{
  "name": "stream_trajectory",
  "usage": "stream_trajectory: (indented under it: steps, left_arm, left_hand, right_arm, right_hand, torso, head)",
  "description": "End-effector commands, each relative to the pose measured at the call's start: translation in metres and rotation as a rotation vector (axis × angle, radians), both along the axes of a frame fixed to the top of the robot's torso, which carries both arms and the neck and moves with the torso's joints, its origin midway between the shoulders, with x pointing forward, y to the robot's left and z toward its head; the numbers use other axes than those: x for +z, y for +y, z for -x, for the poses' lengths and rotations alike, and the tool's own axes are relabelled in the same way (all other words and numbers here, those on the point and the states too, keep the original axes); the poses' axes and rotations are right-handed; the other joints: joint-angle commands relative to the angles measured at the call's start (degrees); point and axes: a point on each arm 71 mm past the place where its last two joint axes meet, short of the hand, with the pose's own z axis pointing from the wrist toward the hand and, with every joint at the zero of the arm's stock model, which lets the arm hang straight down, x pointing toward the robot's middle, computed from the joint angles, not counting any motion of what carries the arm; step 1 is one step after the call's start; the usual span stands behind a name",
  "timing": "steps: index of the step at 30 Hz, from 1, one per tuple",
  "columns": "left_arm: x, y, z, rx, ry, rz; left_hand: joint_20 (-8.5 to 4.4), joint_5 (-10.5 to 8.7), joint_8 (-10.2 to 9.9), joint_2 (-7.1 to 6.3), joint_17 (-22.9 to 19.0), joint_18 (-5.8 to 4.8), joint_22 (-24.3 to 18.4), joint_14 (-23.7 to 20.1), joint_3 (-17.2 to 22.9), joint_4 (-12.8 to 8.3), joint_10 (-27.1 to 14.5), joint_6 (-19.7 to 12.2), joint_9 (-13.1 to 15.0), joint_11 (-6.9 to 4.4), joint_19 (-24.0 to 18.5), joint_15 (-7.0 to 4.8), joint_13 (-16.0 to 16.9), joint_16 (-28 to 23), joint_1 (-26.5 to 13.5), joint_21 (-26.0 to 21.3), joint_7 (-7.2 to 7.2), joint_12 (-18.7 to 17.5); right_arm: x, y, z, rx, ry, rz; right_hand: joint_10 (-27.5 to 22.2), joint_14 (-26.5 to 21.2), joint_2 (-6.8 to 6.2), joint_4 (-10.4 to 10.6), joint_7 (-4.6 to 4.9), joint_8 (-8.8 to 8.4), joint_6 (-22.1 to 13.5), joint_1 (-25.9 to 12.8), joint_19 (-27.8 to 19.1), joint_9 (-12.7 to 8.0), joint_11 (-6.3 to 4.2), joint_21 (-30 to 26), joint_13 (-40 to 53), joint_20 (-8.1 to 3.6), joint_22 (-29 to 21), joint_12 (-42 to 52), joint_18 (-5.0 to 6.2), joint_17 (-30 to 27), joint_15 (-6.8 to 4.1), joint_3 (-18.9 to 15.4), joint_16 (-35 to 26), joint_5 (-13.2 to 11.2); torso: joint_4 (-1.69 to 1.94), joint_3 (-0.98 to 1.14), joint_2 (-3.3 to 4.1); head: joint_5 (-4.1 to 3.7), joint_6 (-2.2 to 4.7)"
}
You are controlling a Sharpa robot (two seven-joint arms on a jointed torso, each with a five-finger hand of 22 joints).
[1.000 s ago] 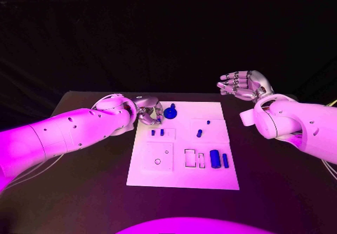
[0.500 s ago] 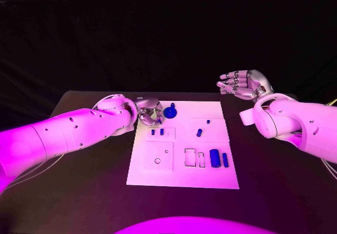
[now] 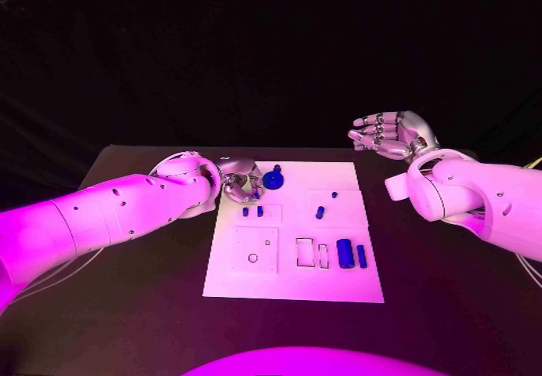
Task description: Assemble the parts on the task board
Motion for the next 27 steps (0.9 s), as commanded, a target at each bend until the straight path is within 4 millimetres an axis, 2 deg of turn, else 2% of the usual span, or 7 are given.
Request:
stream_trajectory:
  steps: [1, 7, 17, 27]
  left_arm:
    - [-0.0029, -0.0004, 0.0009, -0.002, 0.008, -0.004]
    - [-0.0038, 0.0008, 0.0004, 0.003, 0.013, -0.005]
    - [-0.0034, 0.0022, -0.0006, 0.012, 0.007, 0.009]
    - [-0.0031, 0.0028, -0.0007, 0.017, 0.004, 0.017]
  left_hand:
    - [0.01, -0.12, -0.2, 0.62, 0.7, -0.27, 0.7, 0.5, 1.0, -0.5, 3.5, 0.5, 0.1, -0.58, 0.3, -0.10, 0.8, 1.3, -0.6, 0.8, 0.13, -0.2]
    - [0.02, -0.32, -0.5, 0.48, 0.5, -0.16, 0.2, 0.4, 0.8, -0.4, 3.5, 0.4, 0.1, -0.52, -0.1, -0.06, 0.8, 1.2, -0.9, 0.4, 0.16, -0.6]
    - [0.29, -0.25, -2.6, 0.23, -1.1, 0.14, -1.3, -0.6, 0.8, -0.3, 2.7, -1.3, -0.4, 0.10, -1.3, 0.45, 0.5, 0.7, -1.4, -0.8, 0.70, -3.2]
    - [0.64, -0.14, -4.8, -0.74, -3.2, 0.45, -2.8, -1.9, 0.9, 0.1, 1.7, -3.7, -1.0, 0.65, -2.5, 0.98, 0.3, 0.1, -2.3, -2.0, 1.15, -5.5]
  right_arm:
    - [0.0002, 0.0010, 0.0002, 0.004, -0.003, 0.000]
    - [0.0002, 0.0012, 0.0001, 0.005, -0.002, 0.000]
    - [0.0000, 0.0014, -0.0002, 0.005, -0.002, 0.001]
    - [-0.0003, 0.0014, -0.0006, 0.005, -0.001, 0.001]
  right_hand:
    - [0.6, 0.3, 1.84, -0.2, 3.14, -0.74, 0.4, -0.5, -0.6, -0.4, -0.09, -0.2, -0.5, -0.17, -0.4, -0.9, 0.81, -0.4, 0.02, -1.7, -0.6, 0.4]
    - [0.6, 0.3, 1.84, -0.2, 3.14, -0.74, 0.4, -0.5, -0.6, -0.4, -0.09, -0.2, -0.5, -0.17, -0.4, -0.9, 0.81, -0.4, 0.02, -1.7, -0.6, 0.4]
    - [0.6, 0.3, 1.84, -0.2, 3.14, -0.74, 0.4, -0.5, -0.6, -0.4, -0.09, -0.2, -0.5, -0.17, -0.4, -0.9, 0.81, -0.4, 0.02, -1.7, -0.6, 0.4]
    - [0.6, 0.3, 1.84, -0.2, 3.14, -0.74, 0.4, -0.5, -0.6, -0.4, -0.09, -0.2, -0.5, -0.17, -0.4, -0.9, 0.81, -0.4, 0.02, -1.7, -0.6, 0.4]
  torso:
    - [0.02, 0.01, -0.01]
    - [-0.01, 0.02, 0.03]
    - [0.03, 0.00, -0.03]
    - [0.01, -0.01, -0.02]
  head:
    - [0.04, 0.00]
    - [-0.02, 0.00]
    - [0.02, 0.05]
    - [0.06, -0.02]
